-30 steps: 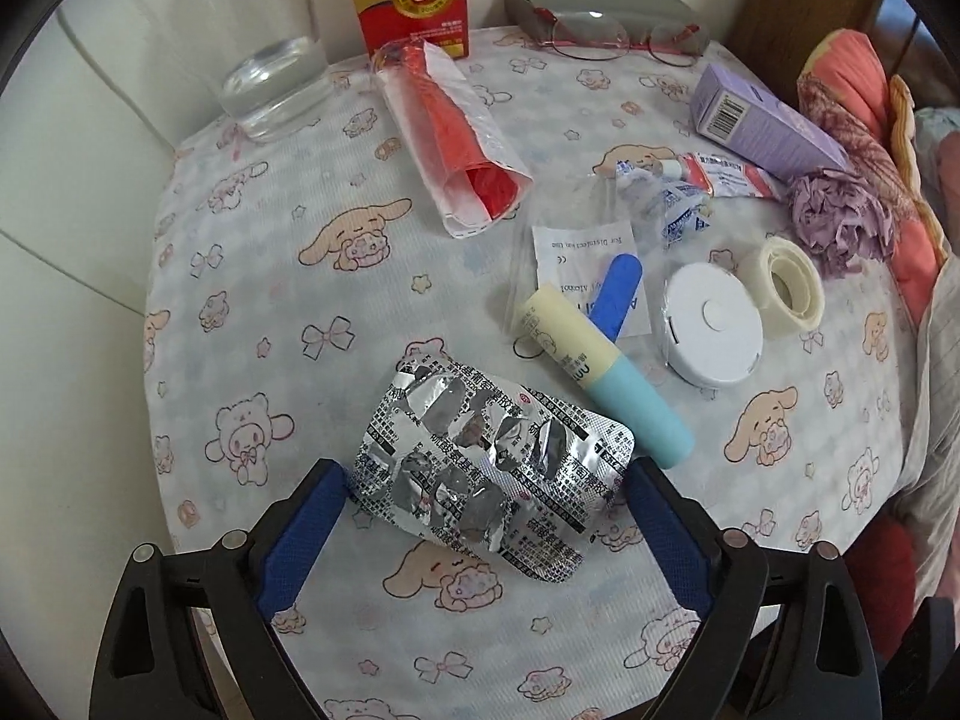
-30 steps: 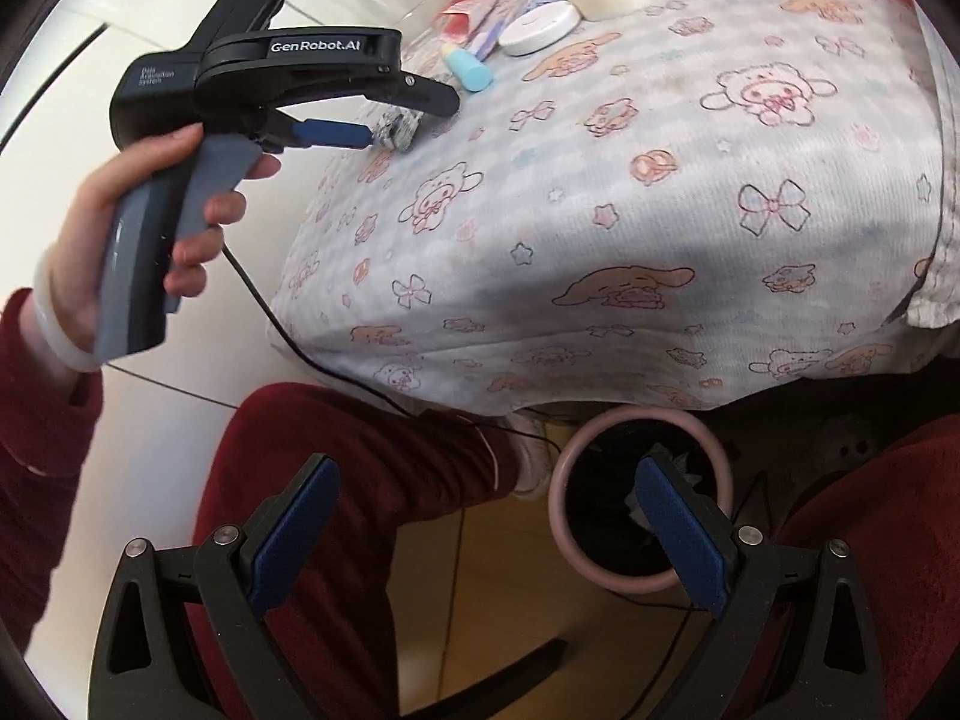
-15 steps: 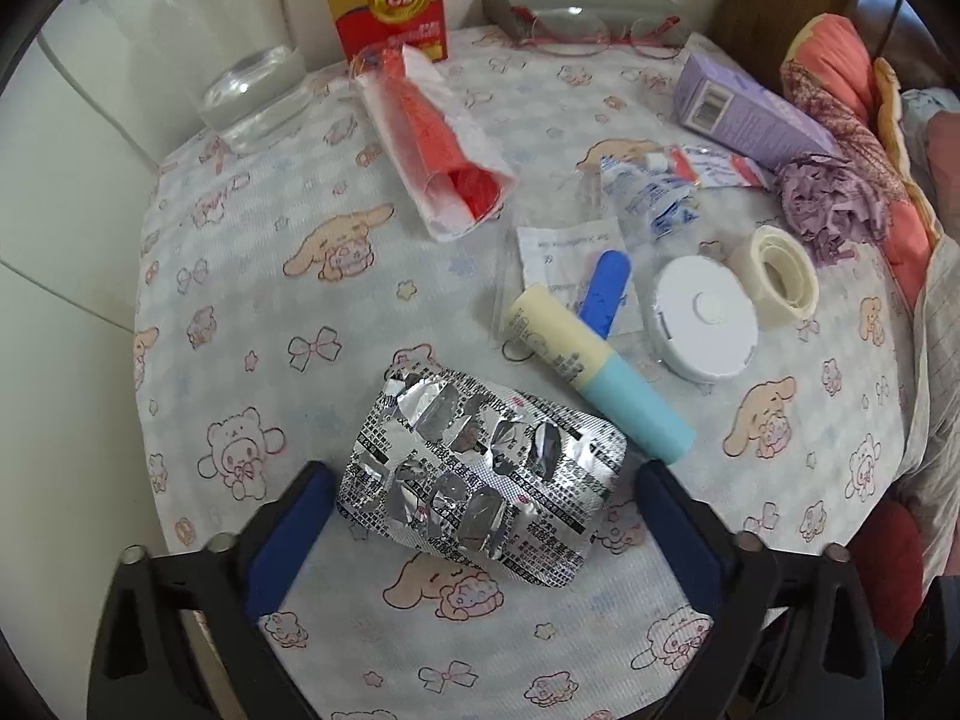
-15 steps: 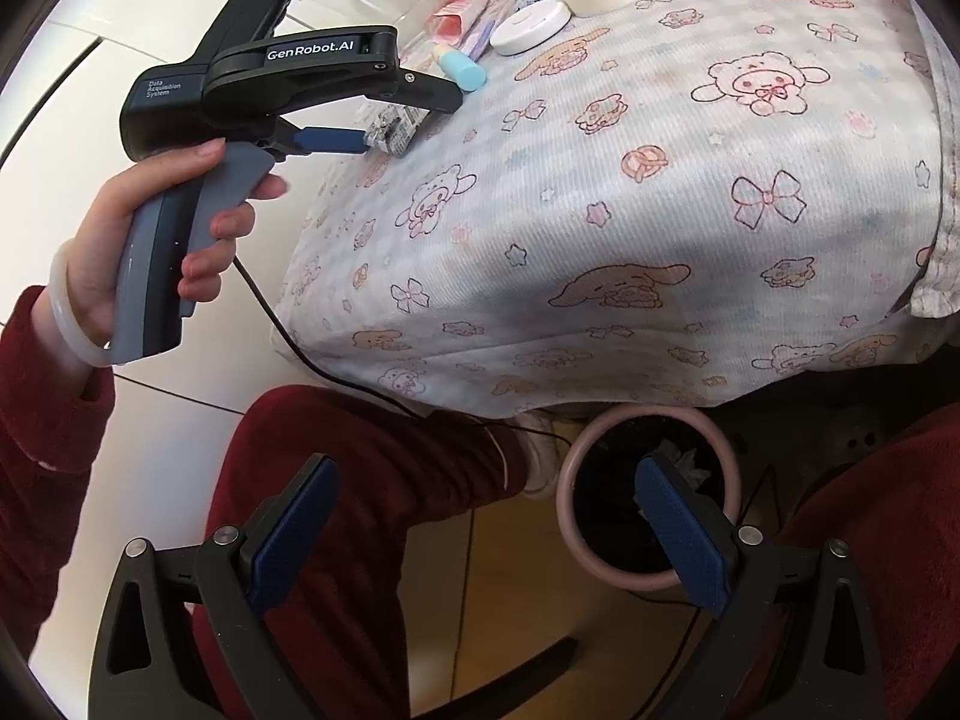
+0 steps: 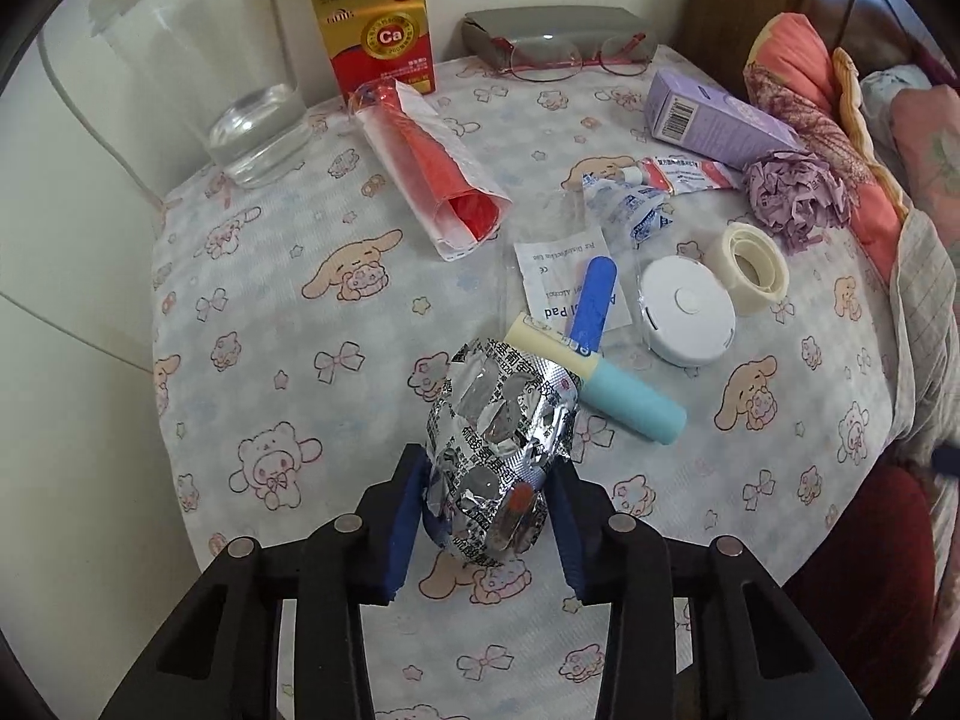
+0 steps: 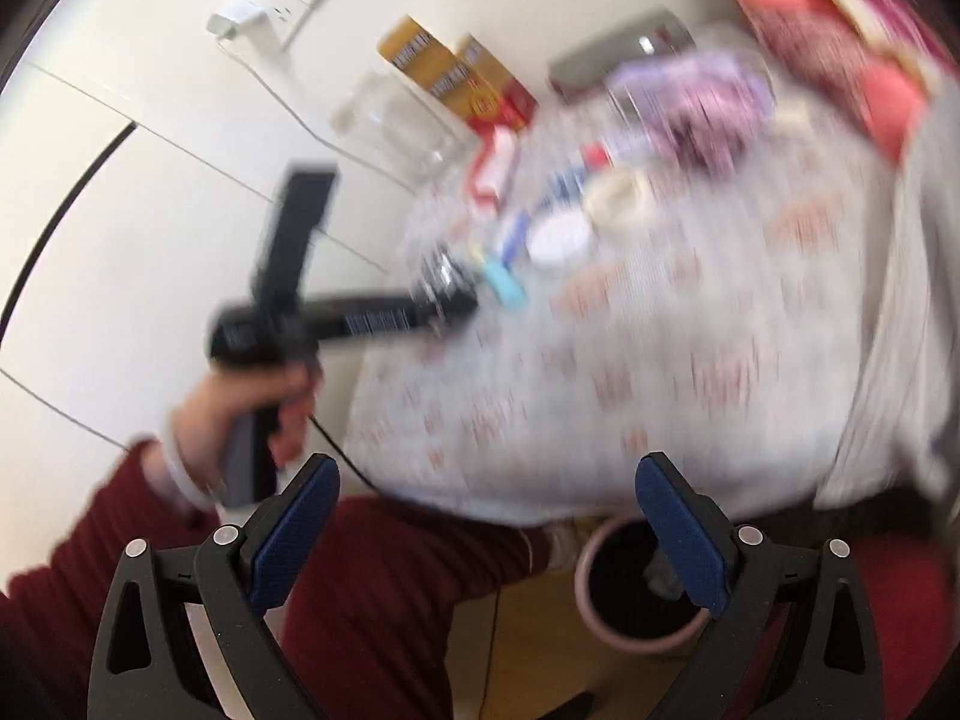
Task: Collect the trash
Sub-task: 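Reach the left tool to the silver blister pack and grasp it, then grasp the red-and-clear plastic wrapper with the right tool while the left holds the blister pack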
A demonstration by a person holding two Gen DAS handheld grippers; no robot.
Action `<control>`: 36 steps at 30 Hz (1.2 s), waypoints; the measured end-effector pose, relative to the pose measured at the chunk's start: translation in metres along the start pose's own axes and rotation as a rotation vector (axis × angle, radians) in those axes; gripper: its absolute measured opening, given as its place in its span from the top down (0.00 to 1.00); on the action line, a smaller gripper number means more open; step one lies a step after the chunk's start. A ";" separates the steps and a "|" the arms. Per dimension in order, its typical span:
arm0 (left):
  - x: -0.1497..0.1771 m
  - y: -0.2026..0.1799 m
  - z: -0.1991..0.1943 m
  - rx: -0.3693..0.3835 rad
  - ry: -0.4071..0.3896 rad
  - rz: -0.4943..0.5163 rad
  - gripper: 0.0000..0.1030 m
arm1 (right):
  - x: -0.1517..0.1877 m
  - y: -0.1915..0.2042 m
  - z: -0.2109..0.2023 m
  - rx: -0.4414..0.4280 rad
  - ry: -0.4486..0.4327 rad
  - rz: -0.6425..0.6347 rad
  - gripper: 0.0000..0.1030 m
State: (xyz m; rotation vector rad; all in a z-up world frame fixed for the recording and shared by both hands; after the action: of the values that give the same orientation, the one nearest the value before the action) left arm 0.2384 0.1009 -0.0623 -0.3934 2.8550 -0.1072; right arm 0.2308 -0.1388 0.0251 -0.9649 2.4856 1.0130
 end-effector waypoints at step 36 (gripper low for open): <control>0.041 0.034 -0.030 0.171 0.021 -0.271 0.60 | -0.201 0.005 0.262 0.507 0.516 -0.381 0.07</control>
State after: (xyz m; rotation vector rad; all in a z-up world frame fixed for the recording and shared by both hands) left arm 0.1835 0.1236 -0.0472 -0.7421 2.7683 -0.4049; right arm 0.3783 0.1440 -0.0616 -1.5694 2.5739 -0.0031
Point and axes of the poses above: each gripper's, at about its wrist camera, not at the fingertips, and z roughly the way its jaws point, y to its left, x to its underside, the point moved 1 cm from there along z, roughly the way its jaws point, and after that the axes turned 13 degrees about -z, right-handed, at the moved point
